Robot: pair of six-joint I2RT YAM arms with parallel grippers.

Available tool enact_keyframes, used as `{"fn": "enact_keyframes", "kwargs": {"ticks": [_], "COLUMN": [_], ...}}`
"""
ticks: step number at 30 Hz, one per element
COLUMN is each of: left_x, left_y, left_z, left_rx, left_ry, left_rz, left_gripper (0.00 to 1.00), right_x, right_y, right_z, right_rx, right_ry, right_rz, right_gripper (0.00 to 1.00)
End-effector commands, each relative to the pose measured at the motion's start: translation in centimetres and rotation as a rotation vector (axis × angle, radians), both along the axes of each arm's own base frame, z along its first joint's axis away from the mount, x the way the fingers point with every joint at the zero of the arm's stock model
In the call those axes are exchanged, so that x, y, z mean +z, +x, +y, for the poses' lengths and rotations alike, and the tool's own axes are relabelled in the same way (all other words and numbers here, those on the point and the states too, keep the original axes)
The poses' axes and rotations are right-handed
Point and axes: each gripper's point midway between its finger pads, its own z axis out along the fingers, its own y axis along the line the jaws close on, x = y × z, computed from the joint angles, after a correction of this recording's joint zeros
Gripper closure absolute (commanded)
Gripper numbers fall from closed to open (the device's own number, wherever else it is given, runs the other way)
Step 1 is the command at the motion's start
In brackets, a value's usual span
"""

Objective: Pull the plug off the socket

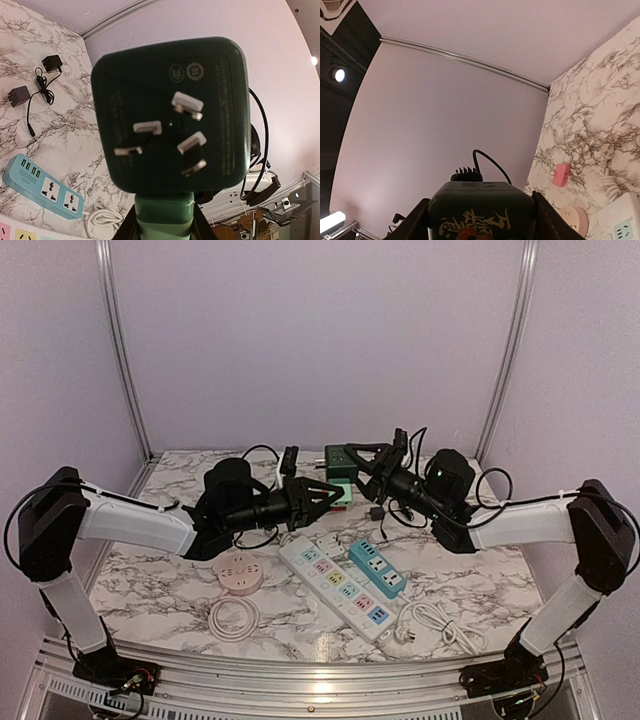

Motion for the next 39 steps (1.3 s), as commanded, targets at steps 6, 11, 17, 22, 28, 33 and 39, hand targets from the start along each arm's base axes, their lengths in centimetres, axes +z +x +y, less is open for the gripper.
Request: {"fn": "enact_keyframes", "kwargs": {"ticks": [6, 11, 17, 22, 28, 33, 39], "left_x": [-3.7, -3.1, -3.8, -0.9, -0.2, -2.5, -5.2], "left_y": [-4.9, -5.1, -3.4, -3.7, -3.4, -2.5, -0.8], "left_z": [-0.5, -0.2, 1.9, 1.9, 2.5, 2.7, 5.2], "left_rx": [-0.173, -0.182, -0.068, -0.142, -0.172, -0.111, 0.011], "left_ry": [0.096, 0.075, 0.203, 0.065, -0.015, 0.114, 0.277], "left_rz": [0.054, 0.040, 0.004, 0.024, 0.071, 0.078, 0.090], "left_gripper": [1.00, 1.00, 1.00, 1.00, 1.00, 1.00, 1.00], "right_x": [7.9, 7.8, 7.1, 6.7, 5.5, 5.3, 3.6], "right_y": [5.8, 6.7, 6.8, 6.5, 6.3, 6.5, 7.4], "right_z": [-5.1, -4.1, -4.0, -3.8, -4.1, -4.3, -4.4], "right_rx": [-0.290, -0.261, -0.252, -0.237, -0.243, -0.255, -0.266], "right_ry": [0.134, 0.143, 0.152, 0.140, 0.145, 0.146, 0.044], "right_rz": [-0.180, -0.170, -0.151, -0.166, -0.135, -0.118, -0.070], "right_gripper": [0.94, 0.94, 0.95, 0.94, 0.95, 0.95, 0.95]}}
